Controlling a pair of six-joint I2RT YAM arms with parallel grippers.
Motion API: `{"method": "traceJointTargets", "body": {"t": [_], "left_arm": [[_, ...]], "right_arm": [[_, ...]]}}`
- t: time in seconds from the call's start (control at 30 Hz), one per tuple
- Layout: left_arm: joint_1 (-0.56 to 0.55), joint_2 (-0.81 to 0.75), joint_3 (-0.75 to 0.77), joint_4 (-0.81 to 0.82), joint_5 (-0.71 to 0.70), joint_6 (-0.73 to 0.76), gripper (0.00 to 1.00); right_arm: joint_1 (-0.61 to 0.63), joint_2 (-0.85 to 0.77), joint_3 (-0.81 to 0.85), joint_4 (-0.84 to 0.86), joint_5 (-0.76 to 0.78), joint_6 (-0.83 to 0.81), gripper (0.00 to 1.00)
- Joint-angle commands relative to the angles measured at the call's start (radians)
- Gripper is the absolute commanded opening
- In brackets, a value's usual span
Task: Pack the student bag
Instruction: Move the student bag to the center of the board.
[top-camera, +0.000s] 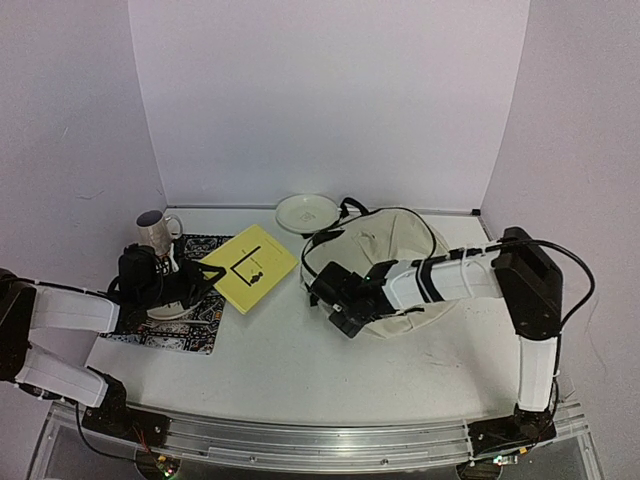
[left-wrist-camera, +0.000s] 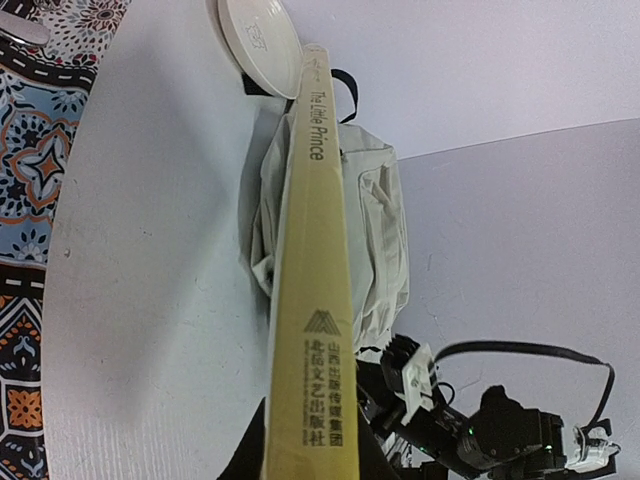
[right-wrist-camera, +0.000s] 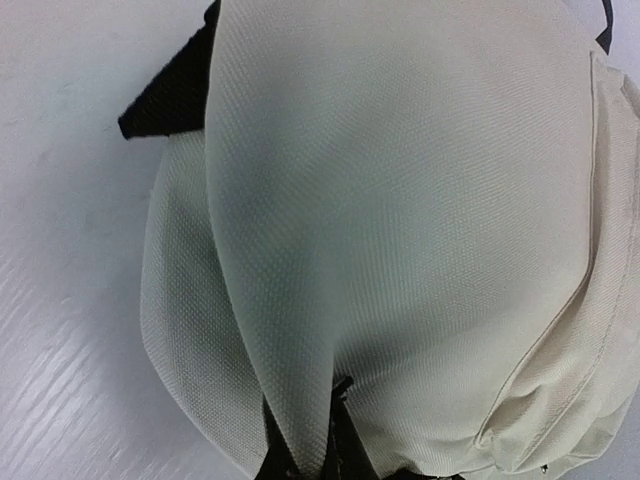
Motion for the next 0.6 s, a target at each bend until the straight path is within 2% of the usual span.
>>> {"method": "traceJointTargets", "body": {"t": [0.0, 0.07, 0.17, 0.57], "left_arm": [[0.005, -0.083, 0.042, 0.075, 0.038, 0.032, 0.0], [0.005, -0.097, 0.037, 0.061, 0.049, 0.036, 0.0], [0.005, -0.115, 0.027, 0.049, 0.06, 0.037, 0.0], [0.003, -0.167, -0.01, 0.041, 0.08, 0.007, 0.0]], "right_arm": [[0.05, -0.195, -0.131, -0.064, -0.175, 0.028, 0.0], [0.05, -0.267, -0.181, -0.065, -0.181, 0.041, 0.0], [0.051, -0.309, -0.193, -0.065, -0.157, 0.047, 0.06], [0.051, -0.081, 0.024, -0.05, 0.058, 0.024, 0.37]]}}
